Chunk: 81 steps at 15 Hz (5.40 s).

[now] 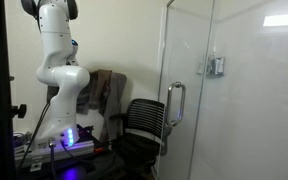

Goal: Unhang the towel and put it on the chair

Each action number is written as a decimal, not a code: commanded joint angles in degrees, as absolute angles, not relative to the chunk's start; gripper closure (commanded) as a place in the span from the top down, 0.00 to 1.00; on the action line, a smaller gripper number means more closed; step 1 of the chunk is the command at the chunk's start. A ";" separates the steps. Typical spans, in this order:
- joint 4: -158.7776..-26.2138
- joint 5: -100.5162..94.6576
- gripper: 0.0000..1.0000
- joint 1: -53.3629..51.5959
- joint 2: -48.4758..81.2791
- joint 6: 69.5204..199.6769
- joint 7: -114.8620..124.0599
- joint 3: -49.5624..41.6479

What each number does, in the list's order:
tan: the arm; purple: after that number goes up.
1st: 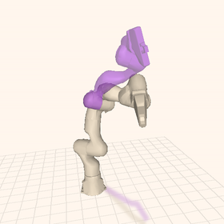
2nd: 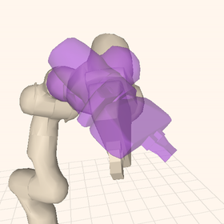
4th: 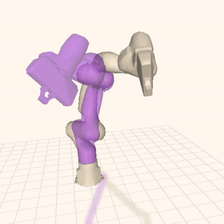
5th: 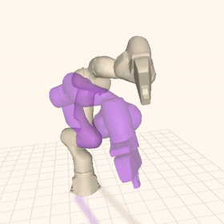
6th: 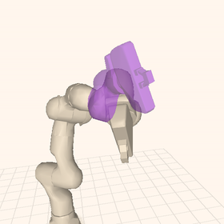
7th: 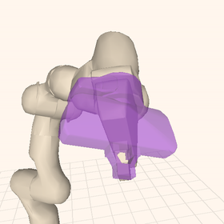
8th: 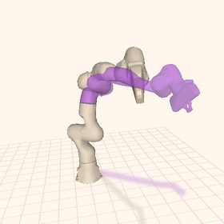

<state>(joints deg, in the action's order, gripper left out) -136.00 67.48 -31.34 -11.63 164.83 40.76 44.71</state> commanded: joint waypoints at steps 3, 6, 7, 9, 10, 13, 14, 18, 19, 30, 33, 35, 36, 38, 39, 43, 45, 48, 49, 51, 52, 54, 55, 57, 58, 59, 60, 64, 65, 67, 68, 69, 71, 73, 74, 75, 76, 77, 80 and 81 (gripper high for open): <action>-129.91 81.87 1.00 -35.65 -9.38 163.12 25.25 43.63; -131.60 79.31 1.00 -34.22 -11.56 163.48 29.45 45.32; -131.58 79.32 1.00 -34.26 -11.41 163.43 29.45 45.32; -131.40 78.47 1.00 -33.86 -10.68 166.62 27.52 45.76; -130.26 77.05 1.00 -33.69 -7.48 168.81 26.40 45.23; -126.80 72.88 1.00 -32.81 -0.44 173.98 25.25 45.71; -125.77 71.73 1.00 -32.89 1.79 175.10 24.68 45.51; -120.68 67.34 1.00 -34.09 9.44 174.95 26.15 44.87; -120.04 65.83 1.00 -34.75 10.24 175.14 27.82 44.04; -122.94 64.60 0.24 -34.19 5.46 172.87 34.62 42.37; -125.25 61.63 0.06 -34.29 2.09 172.37 39.41 41.78; -126.29 58.28 0.07 -34.19 0.60 171.56 43.69 41.05; -127.02 56.06 0.07 -34.18 -0.29 170.50 46.43 40.59; -128.30 50.82 0.07 -34.22 -1.91 168.62 52.52 39.64; -128.54 47.52 0.54 -34.23 -2.52 167.69 55.27 39.10; -124.74 45.90 0.75 -34.48 1.79 169.65 55.45 39.90; -123.92 47.60 0.47 -34.46 2.11 169.14 53.94 40.09; -123.78 47.53 0.36 -34.45 3.17 168.62 54.51 40.02; -123.47 47.76 0.28 -34.47 3.49 168.30 54.68 40.04; -122.93 48.38 0.15 -34.37 4.10 167.94 54.24 40.35; -122.47 48.53 0.07 -34.37 4.24 167.73 54.34 40.38; -122.34 47.96 0.03 -34.45 3.82 166.89 55.46 40.00; -122.45 47.57 0.05 -34.51 3.66 166.99 55.76 39.97; -121.94 48.43 0.05 -34.30 3.11 165.50 55.81 39.85; -121.75 48.96 0.04 -34.19 2.89 164.78 55.64 39.76; -121.41 49.49 0.02 -34.09 2.33 163.33 55.83 39.63; -120.98 50.35 0.00 -34.03 1.87 162.12 55.59 39.49; -119.65 51.92 0.01 -33.87 0.34 159.73 55.86 39.15; -119.56 52.40 0.01 -33.74 -0.52 159.65 55.47 39.01; -119.31 53.59 0.01 -33.43 -2.86 161.11 54.74 38.59; -119.67 53.56 0.01 -33.20 -4.91 162.90 55.04 38.17; -120.33 53.41 0.01 -32.92 -7.49 164.14 55.62 37.59; -122.64 51.37 0.01 -31.64 -13.96 165.23 58.02 36.02; -124.95 48.82 0.01 -29.32 -21.02 164.66 61.40 34.89; -126.26 45.99 0.01 -27.99 -24.61 163.88 64.74 34.20; -127.20 44.56 0.01 -25.63 -28.00 162.79 66.25 34.15; -128.28 41.93 0.01 -23.63 -31.46 161.34 69.16 33.76; -129.54 40.27 0.01 -22.16 -35.04 160.18 70.92 32.90; -133.59 35.52 0.01 -18.29 -45.80 156.28 76.26 29.59; -134.39 33.89 0.01 -16.81 -49.29 154.34 78.46 28.53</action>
